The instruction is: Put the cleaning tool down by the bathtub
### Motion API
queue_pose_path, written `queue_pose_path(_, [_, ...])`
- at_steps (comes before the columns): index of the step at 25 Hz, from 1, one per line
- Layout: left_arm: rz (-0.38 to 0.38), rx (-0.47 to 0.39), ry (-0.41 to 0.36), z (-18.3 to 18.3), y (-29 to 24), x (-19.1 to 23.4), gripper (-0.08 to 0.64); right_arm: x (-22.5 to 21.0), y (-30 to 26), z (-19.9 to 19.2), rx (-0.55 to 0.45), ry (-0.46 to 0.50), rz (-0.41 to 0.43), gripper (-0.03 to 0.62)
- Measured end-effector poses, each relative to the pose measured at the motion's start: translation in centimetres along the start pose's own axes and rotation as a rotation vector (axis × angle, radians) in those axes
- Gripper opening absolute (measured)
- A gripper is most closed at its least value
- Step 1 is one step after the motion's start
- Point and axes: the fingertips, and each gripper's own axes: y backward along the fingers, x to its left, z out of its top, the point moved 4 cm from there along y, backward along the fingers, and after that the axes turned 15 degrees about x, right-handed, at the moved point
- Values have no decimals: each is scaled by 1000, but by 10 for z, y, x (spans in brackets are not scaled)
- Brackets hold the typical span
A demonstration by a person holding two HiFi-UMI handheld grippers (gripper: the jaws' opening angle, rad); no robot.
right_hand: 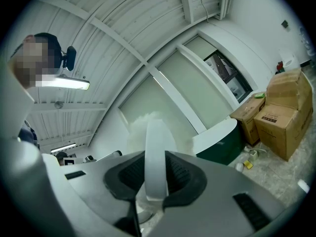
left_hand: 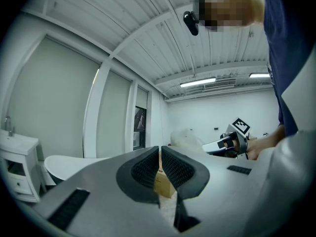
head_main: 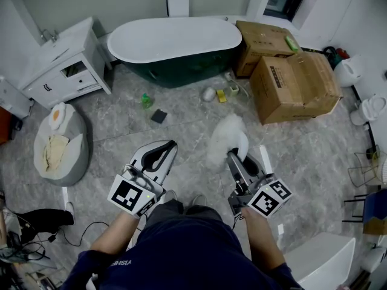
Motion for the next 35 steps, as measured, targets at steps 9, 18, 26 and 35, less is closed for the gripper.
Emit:
queue_pose_path(9, [25,10,12,-5,-10,-21,41,-15,17,-5,20,-6,21,89])
queue_pose_path(18, [48,15,10,-7,-17,-38,41,-30,33,-3,30,8,35,89])
queue_pose_path(26, [56,9,-1,0,-28,-39,41,-41,35,3,32,11,42,89])
queue_pose_path(35, [63,0,1,5,-50,-22,41,-61,21,18,35,14,41,89])
